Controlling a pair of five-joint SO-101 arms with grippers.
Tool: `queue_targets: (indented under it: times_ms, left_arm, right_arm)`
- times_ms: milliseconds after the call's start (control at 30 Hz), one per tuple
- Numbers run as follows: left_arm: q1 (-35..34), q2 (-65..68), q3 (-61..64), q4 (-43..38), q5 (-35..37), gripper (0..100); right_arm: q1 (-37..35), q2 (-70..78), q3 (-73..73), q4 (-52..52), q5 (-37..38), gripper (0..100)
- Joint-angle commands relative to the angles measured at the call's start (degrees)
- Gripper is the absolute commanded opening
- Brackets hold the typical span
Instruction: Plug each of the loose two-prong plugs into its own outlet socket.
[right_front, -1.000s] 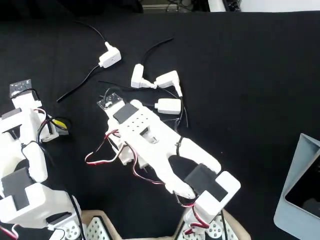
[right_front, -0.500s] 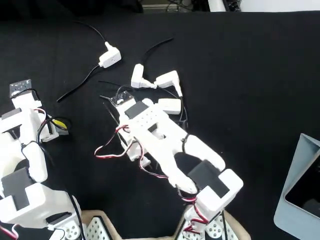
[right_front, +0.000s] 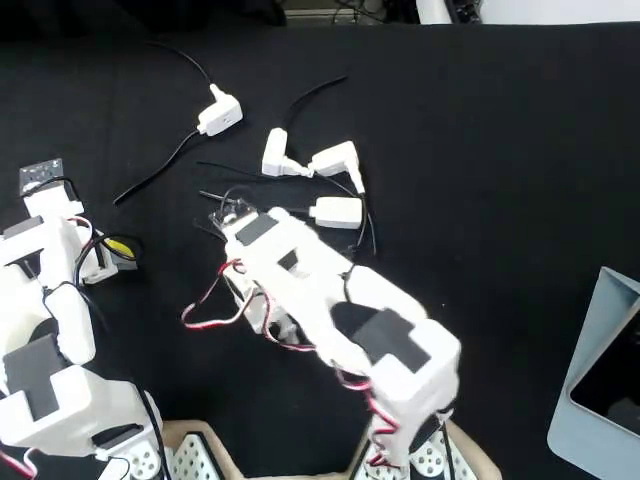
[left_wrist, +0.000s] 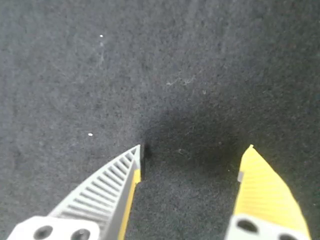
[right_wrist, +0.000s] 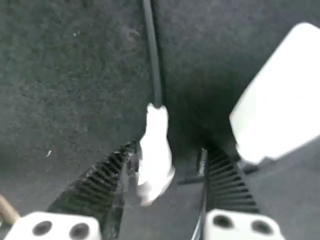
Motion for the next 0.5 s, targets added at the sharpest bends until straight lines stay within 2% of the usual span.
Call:
queue_targets:
  times_ms: [0, 67, 333, 467]
  left_arm:
    - [-0.4, -0.4, -0.4, -1.0, 0.4, 31]
    - [-0.4, -0.4, -0.4, -1.0, 0.4, 31]
    - [-0.4, -0.4, -0.4, -1.0, 0.4, 31]
    - [-0.4, -0.4, -0.4, -1.0, 0.4, 31]
  right_arm:
    - [-0.9, 1.7, 0.1, -0.5, -0.6, 18.4]
    - [-1.8, 1.7, -0.6, -0.3, -0.6, 17.1]
    - [-2.8, 1.7, -2.7, -0.2, -0.4, 1.6]
    - [-2.8, 1.2, -2.7, -0.2, -0.4, 1.2]
